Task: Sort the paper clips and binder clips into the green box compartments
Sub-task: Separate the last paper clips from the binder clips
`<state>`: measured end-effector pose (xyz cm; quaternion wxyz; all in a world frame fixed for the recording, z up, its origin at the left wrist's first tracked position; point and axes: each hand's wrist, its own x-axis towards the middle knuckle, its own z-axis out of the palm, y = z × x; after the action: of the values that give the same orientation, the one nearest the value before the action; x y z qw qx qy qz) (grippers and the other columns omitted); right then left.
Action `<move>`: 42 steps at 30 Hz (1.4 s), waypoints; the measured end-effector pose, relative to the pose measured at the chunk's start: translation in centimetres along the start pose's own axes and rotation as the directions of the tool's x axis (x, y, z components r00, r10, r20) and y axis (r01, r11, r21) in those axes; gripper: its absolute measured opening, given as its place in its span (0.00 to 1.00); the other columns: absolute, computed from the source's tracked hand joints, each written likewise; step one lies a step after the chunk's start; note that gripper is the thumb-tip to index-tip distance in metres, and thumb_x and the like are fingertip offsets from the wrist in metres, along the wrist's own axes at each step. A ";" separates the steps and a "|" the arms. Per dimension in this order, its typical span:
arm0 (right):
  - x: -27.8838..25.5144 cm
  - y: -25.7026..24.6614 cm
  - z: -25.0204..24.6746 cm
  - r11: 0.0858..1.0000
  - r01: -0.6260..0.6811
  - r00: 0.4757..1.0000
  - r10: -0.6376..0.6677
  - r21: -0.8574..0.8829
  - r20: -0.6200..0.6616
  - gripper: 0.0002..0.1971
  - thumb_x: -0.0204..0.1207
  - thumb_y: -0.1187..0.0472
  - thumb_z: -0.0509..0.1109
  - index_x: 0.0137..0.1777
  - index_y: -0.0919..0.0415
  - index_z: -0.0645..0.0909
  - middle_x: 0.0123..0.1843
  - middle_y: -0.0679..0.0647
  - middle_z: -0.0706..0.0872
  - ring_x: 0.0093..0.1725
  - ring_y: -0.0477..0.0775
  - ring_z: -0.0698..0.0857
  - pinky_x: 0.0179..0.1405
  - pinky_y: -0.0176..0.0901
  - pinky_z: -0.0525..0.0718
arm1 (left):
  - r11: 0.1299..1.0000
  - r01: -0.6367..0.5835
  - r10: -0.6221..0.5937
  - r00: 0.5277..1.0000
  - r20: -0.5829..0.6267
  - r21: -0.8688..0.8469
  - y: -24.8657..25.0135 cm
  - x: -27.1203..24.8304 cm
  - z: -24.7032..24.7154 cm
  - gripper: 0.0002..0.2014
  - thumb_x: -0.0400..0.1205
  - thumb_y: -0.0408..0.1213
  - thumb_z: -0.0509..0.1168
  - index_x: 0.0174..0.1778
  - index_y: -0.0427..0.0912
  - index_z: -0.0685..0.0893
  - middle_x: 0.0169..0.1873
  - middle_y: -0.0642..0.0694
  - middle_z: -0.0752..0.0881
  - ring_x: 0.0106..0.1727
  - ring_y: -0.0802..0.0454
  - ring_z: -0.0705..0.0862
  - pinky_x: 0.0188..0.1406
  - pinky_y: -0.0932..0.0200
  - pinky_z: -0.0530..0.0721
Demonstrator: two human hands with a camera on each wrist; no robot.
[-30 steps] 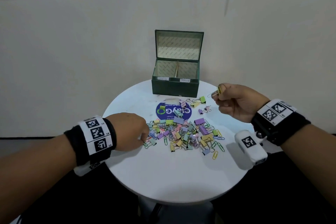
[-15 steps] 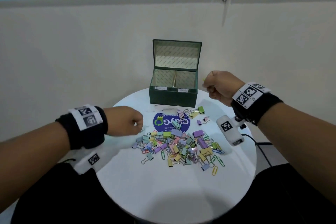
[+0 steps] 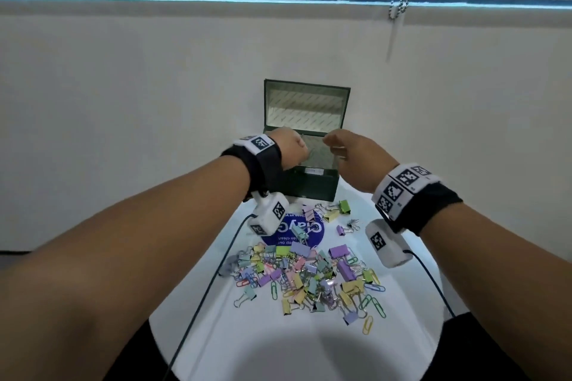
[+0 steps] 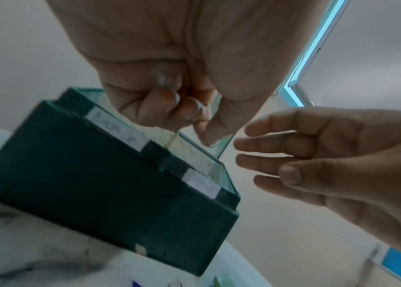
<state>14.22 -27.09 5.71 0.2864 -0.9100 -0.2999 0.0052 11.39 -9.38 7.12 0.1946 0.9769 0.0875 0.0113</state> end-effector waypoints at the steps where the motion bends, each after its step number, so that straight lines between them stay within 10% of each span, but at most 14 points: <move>1: -0.5 0.7 -0.2 1.000 0.007 1.000 -0.007 0.008 -0.003 0.25 0.78 0.75 0.63 0.70 0.51 0.79 0.68 0.47 0.84 0.64 0.48 0.84 0.68 0.46 0.82 | 1.000 0.013 -0.013 1.000 0.010 0.000 0.5 0.3 0.3 0.11 0.84 0.43 0.62 0.51 0.42 0.87 0.48 0.47 0.87 0.48 0.48 0.84 0.50 0.59 0.82; 7: -4.9 4.0 -0.3 0.988 0.080 0.977 -0.052 -0.128 0.209 0.12 0.80 0.65 0.67 0.55 0.47 0.84 0.48 0.39 0.86 0.42 0.41 0.82 0.50 0.40 0.80 | 0.995 0.016 -0.010 0.998 0.062 -0.102 1.4 0.0 1.3 0.15 0.84 0.34 0.62 0.64 0.35 0.85 0.54 0.39 0.90 0.50 0.43 0.89 0.56 0.47 0.89; 11: -8.4 4.6 -0.9 0.965 0.113 0.925 -0.016 -0.237 0.379 0.09 0.76 0.51 0.74 0.55 0.47 0.85 0.42 0.37 0.83 0.38 0.37 0.80 0.41 0.32 0.75 | 0.982 -0.184 0.184 0.983 0.002 0.038 0.2 -3.6 0.6 0.21 0.84 0.45 0.65 0.74 0.50 0.78 0.66 0.49 0.84 0.59 0.52 0.84 0.63 0.52 0.81; 15: -12.0 4.0 -1.6 0.973 0.081 0.840 0.051 -0.218 0.541 0.36 0.54 0.31 0.84 0.60 0.39 0.75 0.52 0.39 0.80 0.44 0.40 0.81 0.42 0.38 0.79 | 0.831 -0.517 0.436 0.835 0.337 0.204 -0.6 -10.7 1.8 0.27 0.79 0.63 0.66 0.74 0.66 0.74 0.65 0.60 0.77 0.63 0.60 0.76 0.63 0.56 0.77; 19: -14.1 2.7 0.3 0.946 0.173 0.800 0.028 -0.275 0.599 0.41 0.49 0.31 0.85 0.60 0.39 0.70 0.55 0.43 0.78 0.46 0.43 0.81 0.46 0.42 0.82 | 0.703 -0.675 0.500 0.693 0.519 0.224 -1.8 -14.9 4.9 0.33 0.76 0.69 0.63 0.77 0.72 0.64 0.73 0.57 0.70 0.74 0.54 0.69 0.69 0.46 0.77; 25: -12.2 1.5 3.3 0.955 0.113 0.856 0.048 -0.276 0.516 0.33 0.56 0.40 0.86 0.57 0.41 0.72 0.54 0.46 0.82 0.47 0.50 0.85 0.54 0.53 0.87 | 0.721 -0.632 0.439 0.734 0.518 0.284 -3.0 -14.3 6.9 0.30 0.83 0.59 0.62 0.81 0.70 0.60 0.83 0.50 0.59 0.85 0.46 0.53 0.79 0.42 0.66; 32: -8.8 1.5 2.9 0.996 -0.091 0.907 0.088 -0.014 0.411 0.26 0.63 0.55 0.87 0.58 0.42 0.78 0.56 0.41 0.80 0.35 0.47 0.88 0.42 0.42 0.86 | 0.870 -0.432 0.321 0.861 0.395 0.235 -4.3 -11.8 4.5 0.32 0.82 0.59 0.65 0.81 0.72 0.60 0.84 0.58 0.57 0.79 0.55 0.69 0.77 0.53 0.68; 36: -8.7 2.9 1.4 0.996 -0.071 0.948 0.084 -0.055 0.308 0.12 0.73 0.61 0.78 0.43 0.46 0.78 0.52 0.51 0.85 0.37 0.60 0.90 0.37 0.52 0.91 | 0.930 -0.317 0.271 0.933 0.235 0.186 -6.4 -12.2 2.1 0.26 0.79 0.61 0.67 0.74 0.68 0.73 0.71 0.59 0.75 0.67 0.59 0.78 0.69 0.53 0.77; 42: -10.1 3.8 1.2 0.943 -0.195 0.811 0.309 -0.268 0.496 0.27 0.50 0.41 0.86 0.43 0.52 0.80 0.42 0.54 0.91 0.30 0.53 0.88 0.34 0.46 0.91 | 0.947 -0.143 0.026 0.925 0.379 0.286 -8.4 -15.3 0.3 0.33 0.63 0.70 0.75 0.62 0.67 0.76 0.51 0.63 0.79 0.49 0.64 0.81 0.53 0.60 0.82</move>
<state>7.80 -34.55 1.08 0.0936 -0.9289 -0.2424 0.2640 -5.04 -4.54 3.80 0.0520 0.9825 0.0071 -0.1785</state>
